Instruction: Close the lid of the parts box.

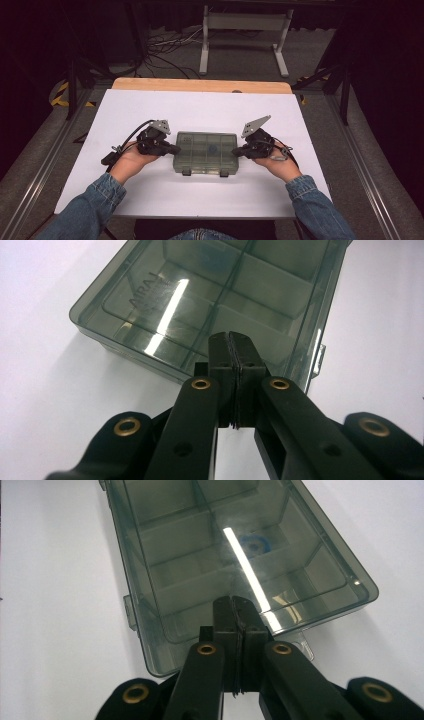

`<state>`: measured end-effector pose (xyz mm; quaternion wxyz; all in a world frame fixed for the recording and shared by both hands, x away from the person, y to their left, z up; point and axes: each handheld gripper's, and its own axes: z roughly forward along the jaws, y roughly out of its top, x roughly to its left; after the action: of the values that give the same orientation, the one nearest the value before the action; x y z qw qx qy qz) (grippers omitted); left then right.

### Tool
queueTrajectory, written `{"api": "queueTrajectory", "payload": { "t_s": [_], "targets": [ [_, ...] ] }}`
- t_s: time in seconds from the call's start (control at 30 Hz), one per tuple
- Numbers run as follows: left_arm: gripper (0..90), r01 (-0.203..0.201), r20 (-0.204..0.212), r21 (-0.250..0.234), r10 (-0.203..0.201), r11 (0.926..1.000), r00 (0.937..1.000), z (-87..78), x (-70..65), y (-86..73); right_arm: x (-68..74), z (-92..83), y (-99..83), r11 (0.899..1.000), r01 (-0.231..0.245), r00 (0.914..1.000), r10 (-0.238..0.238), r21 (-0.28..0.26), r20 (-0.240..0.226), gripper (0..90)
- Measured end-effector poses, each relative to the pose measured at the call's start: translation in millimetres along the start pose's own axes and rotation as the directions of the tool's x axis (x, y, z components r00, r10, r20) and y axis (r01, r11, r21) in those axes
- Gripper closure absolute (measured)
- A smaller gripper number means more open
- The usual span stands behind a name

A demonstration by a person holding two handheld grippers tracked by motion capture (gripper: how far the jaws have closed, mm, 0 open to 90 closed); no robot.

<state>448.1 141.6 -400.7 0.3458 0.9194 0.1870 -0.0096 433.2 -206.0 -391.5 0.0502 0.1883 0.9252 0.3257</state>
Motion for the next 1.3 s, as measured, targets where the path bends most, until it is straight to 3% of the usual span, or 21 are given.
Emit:
{"api": "queueTrajectory", "payload": {
  "t_s": [0.53,0.8,1.07,1.3],
  "targets": [
    [89.0,0.001,0.006,0.012,-0.001,0.9999,1.0000,3.9,0.8,-2.7,0.6,3.7,-3.1,1.000,-0.002,1.0000,0.002,0.003,0.000,89.7],
    [86.4,0.006,-0.003,-0.021,-0.006,0.9998,1.0000,0.1,-0.8,-3.1,2.2,2.8,-3.3,1.000,-0.006,1.0000,0.006,-0.014,0.007,87.2],
    [69.8,0.016,-0.045,-0.101,-0.021,0.9948,0.9988,-13.0,-5.1,-3.8,8.3,-6.5,-0.1,0.996,-0.006,0.9988,0.011,-0.091,0.048,75.1],
    [46.1,0.024,-0.088,-0.171,-0.040,0.9850,0.9953,-23.4,-9.8,-10.3,11.8,-14.7,1.5,0.985,-0.030,0.9952,0.045,-0.171,0.086,50.4]
  ]
}}
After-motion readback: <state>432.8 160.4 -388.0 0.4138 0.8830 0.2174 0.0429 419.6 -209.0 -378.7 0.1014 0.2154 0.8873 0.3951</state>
